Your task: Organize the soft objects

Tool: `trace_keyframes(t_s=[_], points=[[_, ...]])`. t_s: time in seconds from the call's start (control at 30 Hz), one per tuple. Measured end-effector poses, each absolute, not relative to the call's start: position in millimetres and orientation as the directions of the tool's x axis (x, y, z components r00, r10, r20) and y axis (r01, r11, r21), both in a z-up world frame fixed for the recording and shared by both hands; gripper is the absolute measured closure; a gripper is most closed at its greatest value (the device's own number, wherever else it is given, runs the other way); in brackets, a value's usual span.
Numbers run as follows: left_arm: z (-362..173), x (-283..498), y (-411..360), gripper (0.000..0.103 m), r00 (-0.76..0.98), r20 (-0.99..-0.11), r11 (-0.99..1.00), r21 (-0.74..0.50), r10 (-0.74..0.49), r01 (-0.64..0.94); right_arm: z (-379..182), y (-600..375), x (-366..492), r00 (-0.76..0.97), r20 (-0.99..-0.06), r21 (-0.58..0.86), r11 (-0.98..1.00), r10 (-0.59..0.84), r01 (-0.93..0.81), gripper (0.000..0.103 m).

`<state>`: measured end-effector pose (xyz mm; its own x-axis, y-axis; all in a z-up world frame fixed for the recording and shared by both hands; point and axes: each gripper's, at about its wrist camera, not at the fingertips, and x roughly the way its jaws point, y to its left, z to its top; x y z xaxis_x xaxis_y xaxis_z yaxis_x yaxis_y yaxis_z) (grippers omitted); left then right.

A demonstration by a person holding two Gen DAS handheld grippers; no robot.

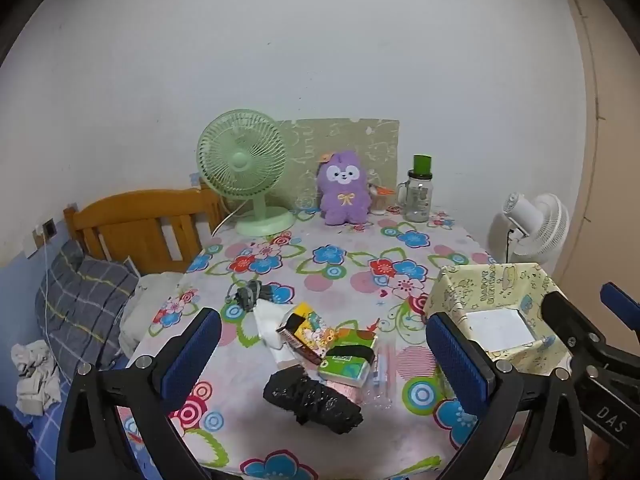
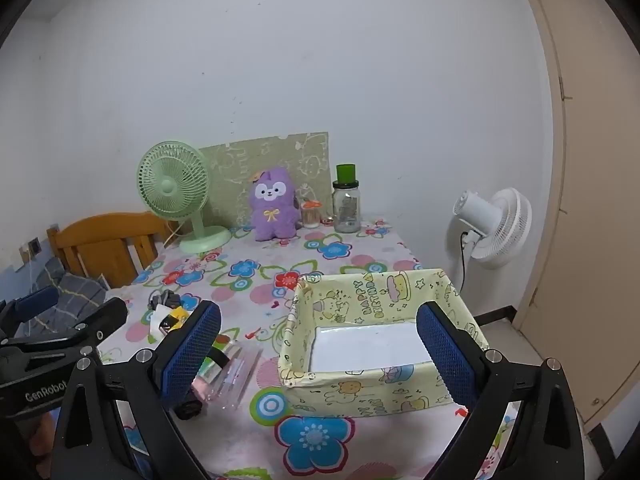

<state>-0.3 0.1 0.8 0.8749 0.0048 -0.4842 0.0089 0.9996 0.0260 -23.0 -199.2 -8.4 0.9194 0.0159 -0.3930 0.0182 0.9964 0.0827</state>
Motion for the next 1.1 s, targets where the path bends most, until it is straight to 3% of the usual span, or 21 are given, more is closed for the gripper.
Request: trace_keyframes(t_s=[0.1, 0.37, 1.1], points=[[3, 5, -12, 0.000, 0.871, -0.490, 0.997, 0.073, 0.022, 0.016, -9, -200, -22, 0.915, -0.402, 0.089, 0.996, 0.020, 0.017, 0.003], [3, 3, -1, 0.000, 0.883, -0.467, 0.999, -0.005, -0.039, 0.041, -9, -198, -19, 0.916, -0.400, 0.065, 0.998, 0.006, 0.022, 0.004], [-9, 6, -2, 0.001, 0.884, -0.464, 0.999, -0.020, -0.046, 0.042, -15, -195, -18, 0.919, -0.395, 0.061, 0.997, -0.018, 0.046, 0.004]])
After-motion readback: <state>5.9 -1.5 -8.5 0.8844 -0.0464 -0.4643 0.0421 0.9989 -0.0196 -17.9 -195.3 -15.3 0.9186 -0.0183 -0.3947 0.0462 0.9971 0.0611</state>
